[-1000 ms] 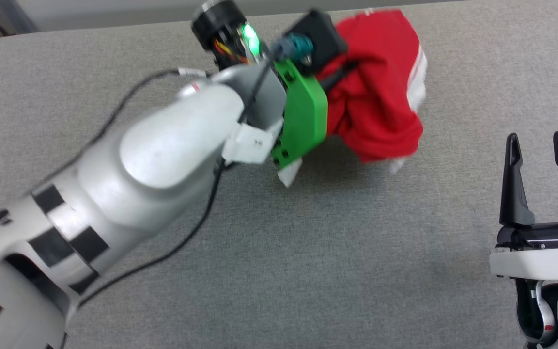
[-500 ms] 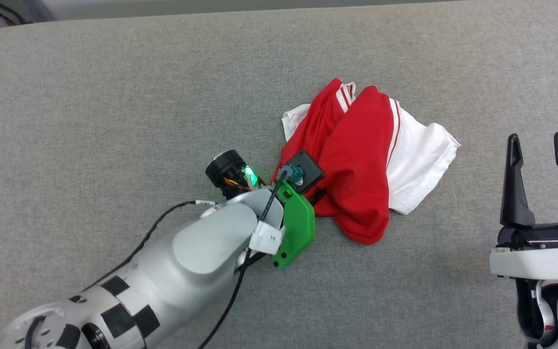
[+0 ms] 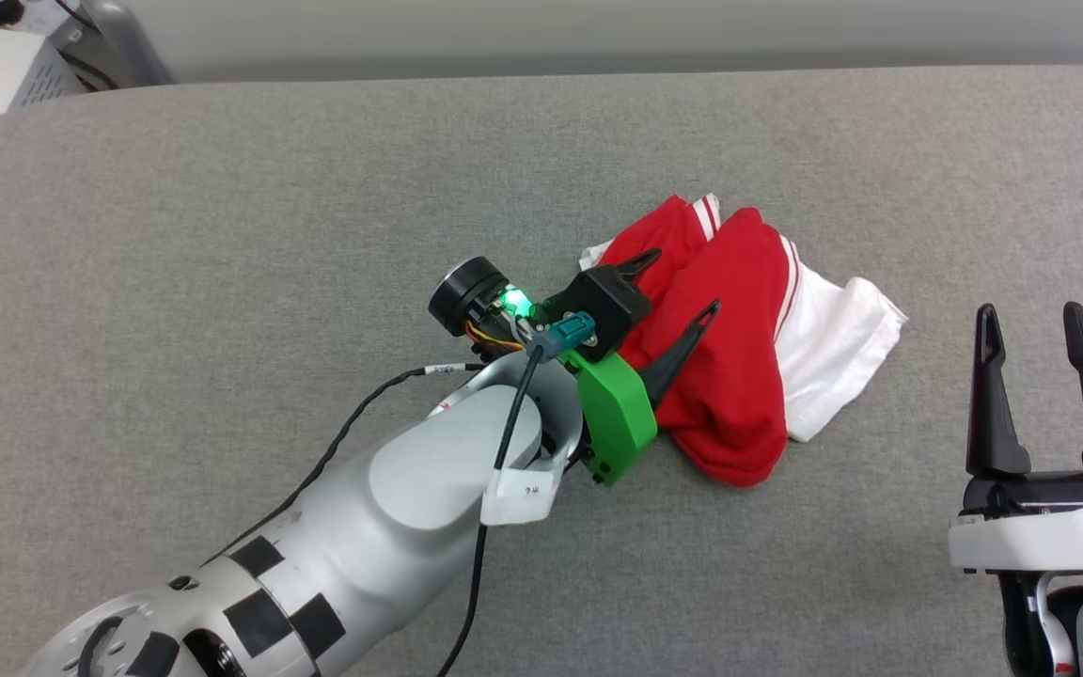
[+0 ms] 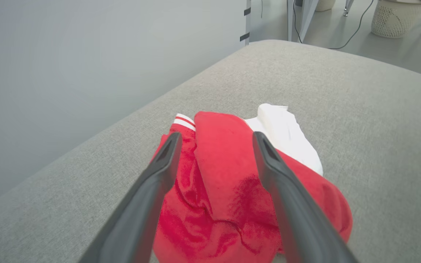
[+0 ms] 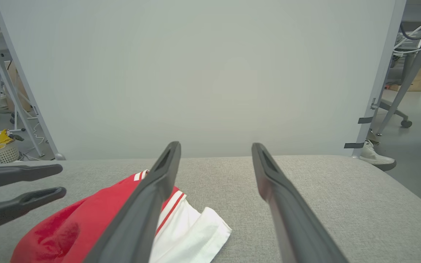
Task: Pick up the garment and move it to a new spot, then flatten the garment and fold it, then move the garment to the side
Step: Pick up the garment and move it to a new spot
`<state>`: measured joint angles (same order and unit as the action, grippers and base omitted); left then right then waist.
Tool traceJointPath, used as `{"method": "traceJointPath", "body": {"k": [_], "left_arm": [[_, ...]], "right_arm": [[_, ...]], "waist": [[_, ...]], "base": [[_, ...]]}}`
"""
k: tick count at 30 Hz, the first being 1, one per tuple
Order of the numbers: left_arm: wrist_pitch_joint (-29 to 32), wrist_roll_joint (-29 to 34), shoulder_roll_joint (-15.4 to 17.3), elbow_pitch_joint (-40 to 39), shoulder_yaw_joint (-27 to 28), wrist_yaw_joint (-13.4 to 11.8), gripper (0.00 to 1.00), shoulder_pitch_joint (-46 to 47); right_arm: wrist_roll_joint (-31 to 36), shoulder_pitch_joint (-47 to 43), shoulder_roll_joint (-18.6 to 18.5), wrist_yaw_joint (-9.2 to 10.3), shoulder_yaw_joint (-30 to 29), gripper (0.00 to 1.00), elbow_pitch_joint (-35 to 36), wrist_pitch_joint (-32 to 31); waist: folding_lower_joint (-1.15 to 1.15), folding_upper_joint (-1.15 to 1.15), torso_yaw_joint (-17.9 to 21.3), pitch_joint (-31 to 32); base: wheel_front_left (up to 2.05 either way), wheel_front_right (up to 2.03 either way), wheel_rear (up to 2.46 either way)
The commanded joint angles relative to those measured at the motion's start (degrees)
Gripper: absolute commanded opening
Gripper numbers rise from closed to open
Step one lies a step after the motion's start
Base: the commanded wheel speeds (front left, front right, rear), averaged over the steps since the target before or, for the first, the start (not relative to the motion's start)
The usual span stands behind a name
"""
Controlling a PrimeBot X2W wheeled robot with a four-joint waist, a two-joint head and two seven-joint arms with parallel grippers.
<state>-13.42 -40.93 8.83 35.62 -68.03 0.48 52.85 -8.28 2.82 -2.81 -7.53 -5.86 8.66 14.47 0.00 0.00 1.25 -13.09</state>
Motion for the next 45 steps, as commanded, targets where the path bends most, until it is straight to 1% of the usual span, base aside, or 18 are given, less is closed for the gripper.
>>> {"method": "traceJointPath", "body": {"k": [1,2,4,9,13,15,17,19,22,26,30,34,38,45], "left_arm": [[-0.8,0.7,0.6,-1.6,1.3,-1.8,1.00,-1.4],[-1.3,1.4,1.9,-4.1,3.1,-4.3,1.00,-2.6],[-1.5,2.0,3.5,-6.8,5.5,-6.7,1.00,-4.1],[-1.6,6.4,8.0,-15.5,14.6,-12.7,1.00,-10.5],[-1.6,9.5,10.3,-21.0,23.0,-16.1,1.00,-17.4],[-1.6,11.3,11.1,-23.2,27.3,-17.3,1.00,-20.9],[-1.6,12.7,11.5,-24.9,31.5,-17.8,1.00,-24.7],[-1.6,14.3,11.5,-26.4,35.4,-17.7,1.00,-28.2],[-1.6,16.5,11.1,-28.0,40.2,-16.6,1.00,-33.0],[-1.6,19.1,9.6,-29.5,45.5,-14.2,1.00,-39.3],[-1.6,21.7,7.2,-30.0,50.1,-10.9,1.00,-44.5],[-1.6,23.9,4.5,-29.7,53.5,-7.7,1.00,-48.1],[-1.6,26.1,2.2,-29.4,56.7,-5.3,1.00,-50.5],[-1.6,29.6,-1.1,-29.1,61.1,-2.5,1.00,-53.2]], "right_arm": [[0.4,-1.0,-0.1,0.04,-0.3,1.00,-0.2,0.5],[0.5,-1.5,-0.1,0.04,-0.4,1.00,-0.3,0.5],[0.6,-2.1,-0.1,0.04,-0.4,1.00,-0.4,0.5],[0.8,-2.9,-0.1,0.04,-0.3,1.00,-1.2,0.5],[0.9,-3.3,-0.1,0.04,0.0,1.00,-1.8,0.5],[0.9,-3.5,-0.1,0.04,0.3,1.00,-2.2,0.5],[0.9,-3.6,-0.1,0.04,0.6,1.00,-2.6,0.5],[0.9,-3.8,-0.1,0.04,0.8,1.00,-2.9,0.5],[0.7,-4.2,-0.1,0.04,1.1,1.00,-3.5,0.5],[0.6,-4.9,-0.1,0.04,1.7,1.00,-4.6,0.5],[0.4,-5.7,-0.1,0.04,2.3,1.00,-5.4,0.5],[0.3,-6.6,-0.1,0.04,2.7,1.00,-6.1,0.5],[0.3,-7.8,-0.1,0.04,3.1,1.00,-6.6,0.5],[0.0,-9.2,-0.1,0.04,3.1,1.00,-7.2,0.5]], "waist": [[0.00,0.00,-2.0,2.3],[0.00,0.00,-2.7,3.1],[0.00,0.00,-3.5,3.7],[0.00,0.00,-4.9,4.5],[0.00,0.00,-5.6,4.9],[0.00,0.00,-5.7,5.1],[0.00,0.00,-5.8,5.3],[0.00,0.00,-5.8,5.6],[0.00,0.00,-5.7,6.1],[0.00,0.00,-5.3,7.0],[0.00,0.00,-4.9,7.9],[0.00,0.00,-4.5,8.8],[0.00,0.00,-4.4,9.6],[0.00,0.00,-4.4,11.0]], "base": [[0.00,0.00,0.00],[0.00,0.00,0.00],[0.00,0.00,0.00],[0.00,0.00,0.00],[0.00,0.00,0.00],[0.00,0.00,0.00],[0.00,0.00,0.00],[0.00,0.00,0.00],[0.00,0.00,0.00],[0.00,0.00,0.00],[0.00,0.00,0.00],[0.00,0.00,0.00],[0.00,0.00,0.00],[0.00,0.00,0.00]]}}
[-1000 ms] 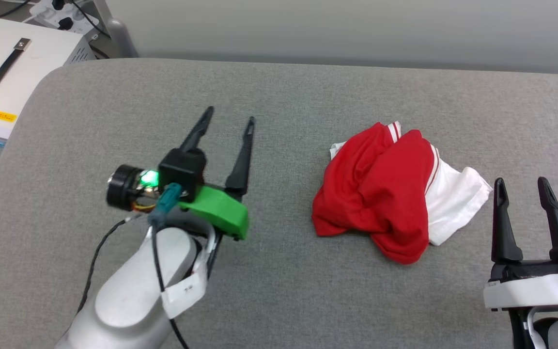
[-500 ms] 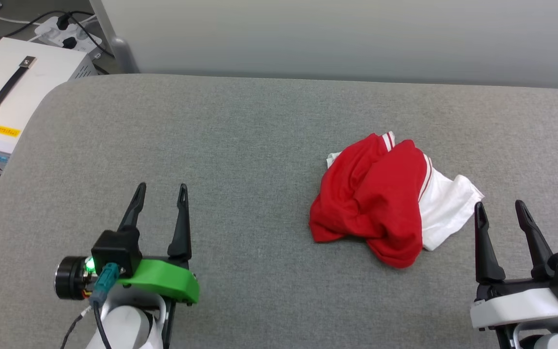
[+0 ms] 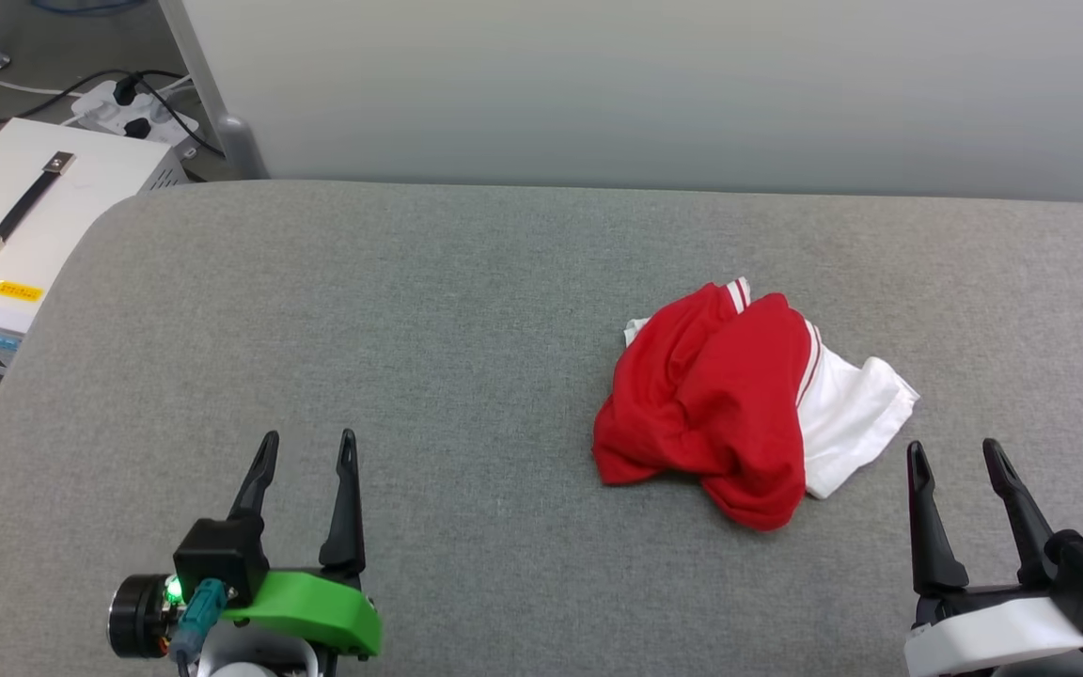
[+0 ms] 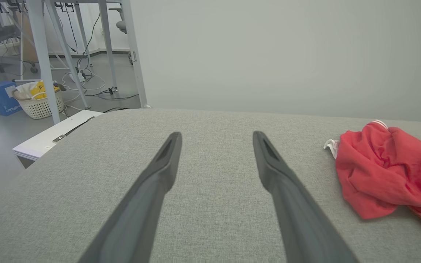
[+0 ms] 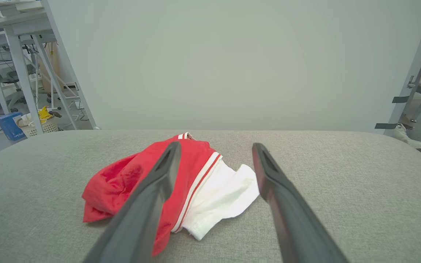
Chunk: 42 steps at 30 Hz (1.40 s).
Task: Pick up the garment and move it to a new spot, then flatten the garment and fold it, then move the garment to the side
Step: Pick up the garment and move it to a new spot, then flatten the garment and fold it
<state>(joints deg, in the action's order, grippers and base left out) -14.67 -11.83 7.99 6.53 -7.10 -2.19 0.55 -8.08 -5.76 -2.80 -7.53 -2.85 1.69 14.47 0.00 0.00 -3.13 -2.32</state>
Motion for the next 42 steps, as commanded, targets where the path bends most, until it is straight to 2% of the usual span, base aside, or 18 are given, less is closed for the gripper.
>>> {"method": "traceJointPath", "body": {"k": [1,8,20,27,33,37,42], "left_arm": [[-0.3,1.0,-0.6,0.1,0.6,0.6,1.00,-1.3],[-0.3,3.7,-2.6,0.3,3.3,2.8,1.00,-2.8],[-0.3,6.0,-3.9,0.4,5.2,4.7,1.00,-2.9],[-0.3,6.7,-4.5,0.5,6.0,5.3,1.00,-2.4],[-0.3,6.9,-4.8,0.2,5.9,5.4,1.00,-1.0],[-0.3,6.9,-4.9,0.1,5.5,5.5,1.00,0.5],[-0.3,6.8,-5.0,-0.2,5.0,5.5,1.00,2.2]], "right_arm": [[-0.3,-0.8,-0.1,0.04,0.1,1.00,-0.3,0.5],[-0.8,-1.5,-0.1,0.04,0.1,1.00,-0.8,0.5],[-0.7,-1.2,-0.1,0.04,0.1,1.00,-1.3,0.5],[-0.2,3.8,-0.6,0.04,-4.6,1.00,2.2,0.5],[-1.9,13.1,-8.1,0.04,-3.7,1.00,3.4,0.5],[-5.1,20.0,-15.5,0.04,-0.1,1.00,-1.6,0.5],[-9.8,28.6,-24.7,0.04,7.0,1.00,-7.6,-7.2]], "waist": [[0.00,0.00,-0.1,0.5],[0.00,0.00,-0.2,0.9],[0.00,0.00,0.1,0.3],[0.00,0.00,0.3,-0.5],[0.00,0.00,0.3,-2.6],[0.00,0.00,-0.1,-4.5],[0.00,0.00,-0.9,-7.0]], "base": [[0.00,0.00,0.00],[0.00,0.00,0.00],[0.00,0.00,0.00],[0.00,0.00,0.00],[0.00,0.00,0.00],[0.00,0.00,0.00],[0.00,0.00,0.00]]}}
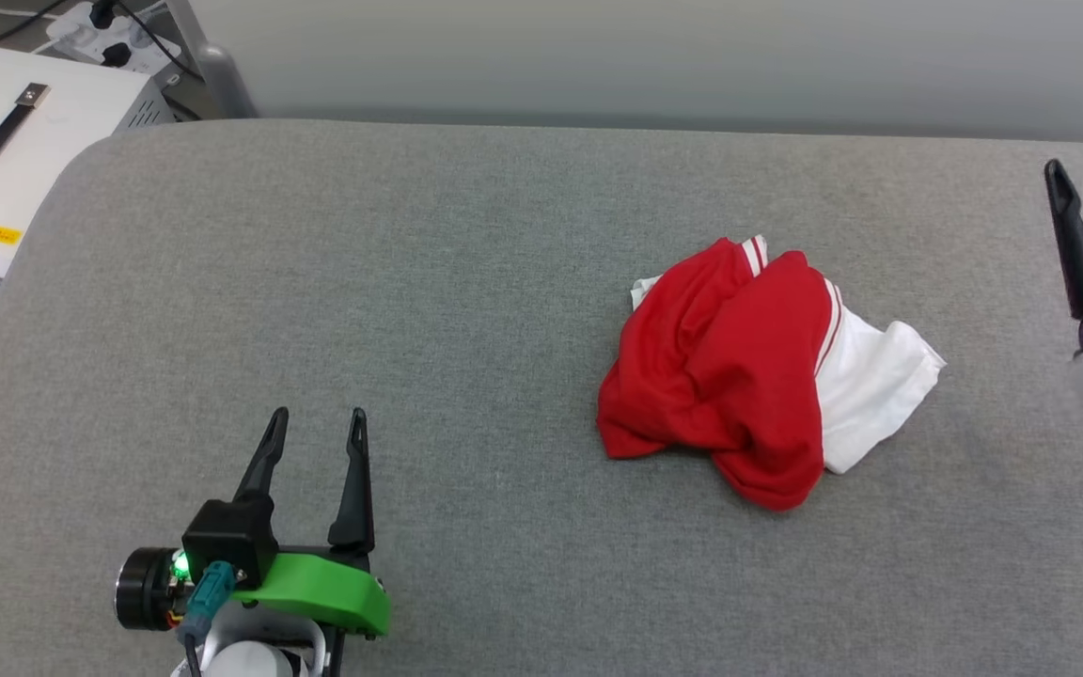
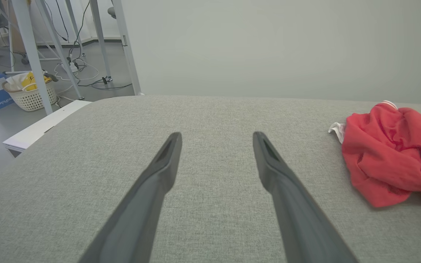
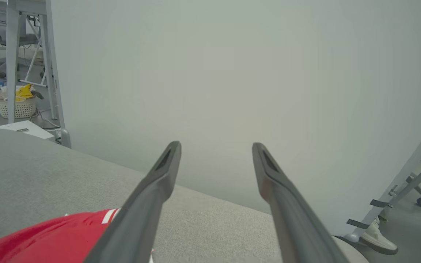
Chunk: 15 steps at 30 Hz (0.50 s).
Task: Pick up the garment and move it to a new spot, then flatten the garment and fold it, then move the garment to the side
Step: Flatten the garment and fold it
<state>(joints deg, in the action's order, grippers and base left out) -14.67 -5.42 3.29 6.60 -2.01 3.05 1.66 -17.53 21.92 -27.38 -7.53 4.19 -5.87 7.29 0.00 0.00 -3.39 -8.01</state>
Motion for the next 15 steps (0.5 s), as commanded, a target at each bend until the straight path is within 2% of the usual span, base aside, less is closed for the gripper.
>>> {"method": "traceJointPath", "body": {"k": [1,9,12,15], "left_arm": [[-0.3,0.3,-0.3,-0.3,-0.2,0.3,1.00,1.4],[-0.3,-0.5,-0.4,-0.8,-1.2,-0.2,1.00,3.5],[-0.3,-0.8,-0.4,-0.9,-1.6,-0.4,1.00,4.2],[-0.3,-1.2,-0.4,-1.1,-2.0,-0.7,1.00,5.0]], "right_arm": [[-2.0,2.8,-2.0,0.04,1.3,1.00,-1.2,-2.5],[-16.1,11.2,-13.2,0.04,17.7,1.00,-5.1,-28.6],[-20.3,13.1,-15.9,0.04,22.4,1.00,-5.5,-37.3],[-24.5,14.5,-16.5,0.04,25.3,1.00,-6.6,-43.6]], "waist": [[0.00,0.00,-0.8,-1.8],[0.00,0.00,-2.0,-5.4],[0.00,0.00,-2.5,-6.6],[0.00,0.00,-2.9,-8.0]], "base": [[0.00,0.00,0.00],[0.00,0.00,0.00],[0.00,0.00,0.00],[0.00,0.00,0.00]]}}
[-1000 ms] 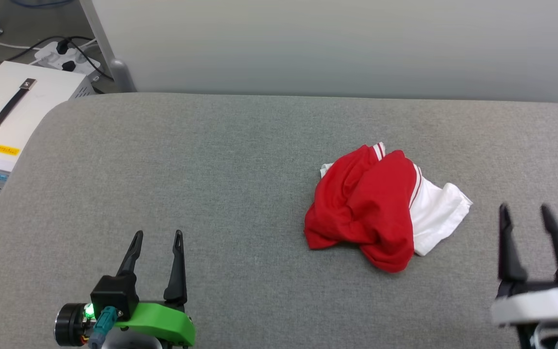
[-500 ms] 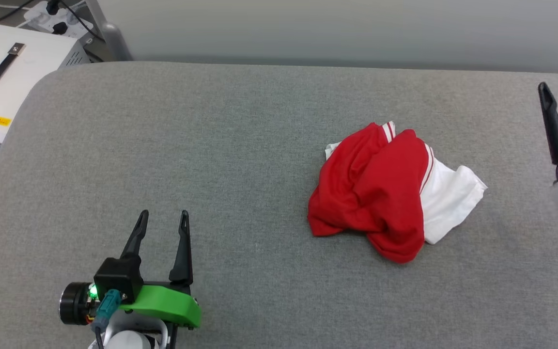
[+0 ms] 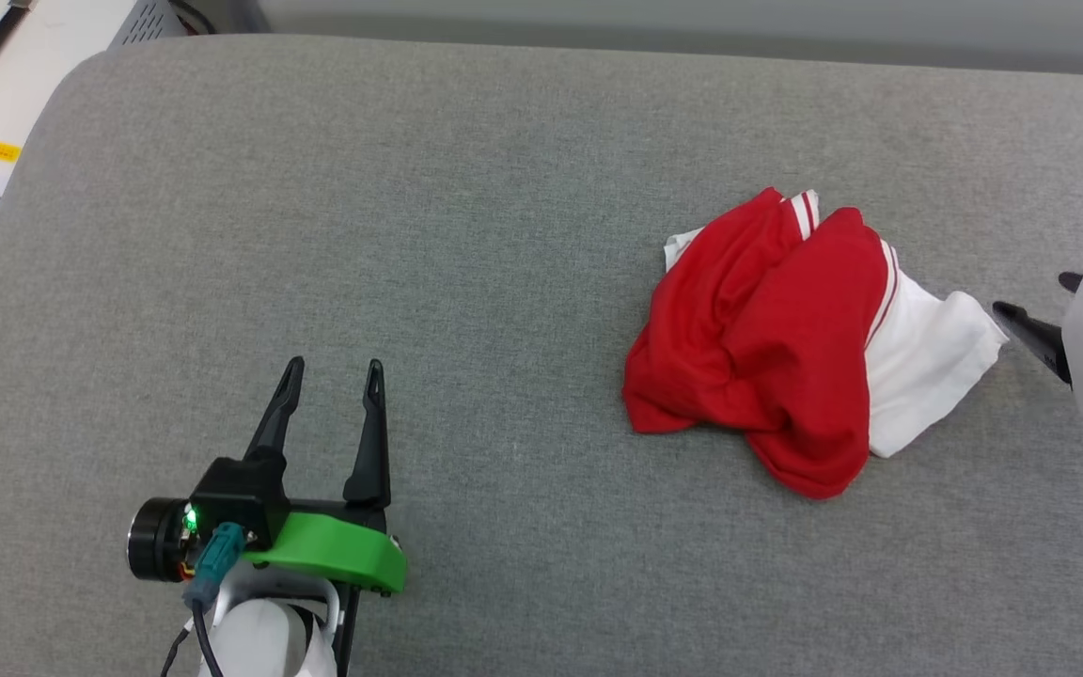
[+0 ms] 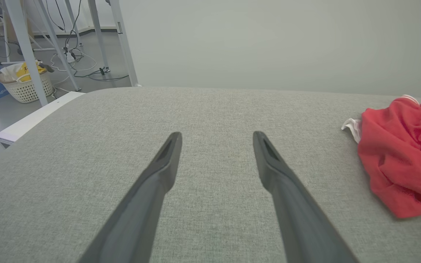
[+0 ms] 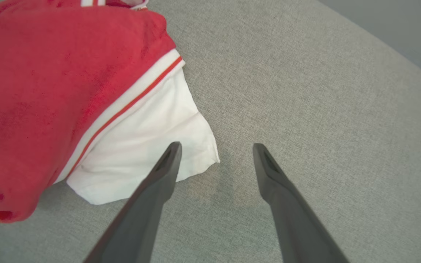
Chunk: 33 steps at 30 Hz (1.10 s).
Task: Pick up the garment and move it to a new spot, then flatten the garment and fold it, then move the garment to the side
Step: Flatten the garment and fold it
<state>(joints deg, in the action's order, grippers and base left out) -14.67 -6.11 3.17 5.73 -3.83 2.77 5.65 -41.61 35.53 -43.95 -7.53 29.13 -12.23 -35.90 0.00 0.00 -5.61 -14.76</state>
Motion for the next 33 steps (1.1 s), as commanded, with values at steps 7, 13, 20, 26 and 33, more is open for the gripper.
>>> {"method": "traceJointPath", "body": {"k": [7,13,20,26,33], "left_arm": [[-0.3,-1.6,-0.3,-0.5,-1.4,-1.1,1.00,3.1],[-0.3,-2.4,-0.3,-0.5,-2.5,-1.8,1.00,4.1],[-0.3,-2.6,-0.3,-0.1,-2.6,-1.9,1.00,4.4],[-0.3,-2.4,-0.3,0.4,-2.3,-1.9,1.00,4.2],[-0.3,-2.1,-0.3,0.9,-1.6,-1.8,1.00,2.3]], "right_arm": [[-2.9,4.0,0.7,0.04,3.8,1.00,-4.9,-6.1],[-4.0,3.6,3.0,0.04,6.4,1.00,-9.2,-4.9],[-5.4,1.6,2.6,0.04,12.0,1.00,-12.0,-4.0],[-7.0,2.6,1.3,0.04,11.6,0.00,-11.7,3.0],[-11.1,-0.7,-4.0,0.04,5.4,0.00,-11.6,9.2]], "waist": [[0.00,0.00,-2.2,-5.0],[0.00,0.00,-3.2,-7.0],[0.00,0.00,-3.3,-7.1],[0.00,0.00,-2.5,-5.3],[0.00,0.00,-1.6,-1.8]], "base": [[0.00,0.00,0.00],[0.00,0.00,0.00],[0.00,0.00,0.00],[0.00,0.00,0.00],[0.00,0.00,0.00]]}}
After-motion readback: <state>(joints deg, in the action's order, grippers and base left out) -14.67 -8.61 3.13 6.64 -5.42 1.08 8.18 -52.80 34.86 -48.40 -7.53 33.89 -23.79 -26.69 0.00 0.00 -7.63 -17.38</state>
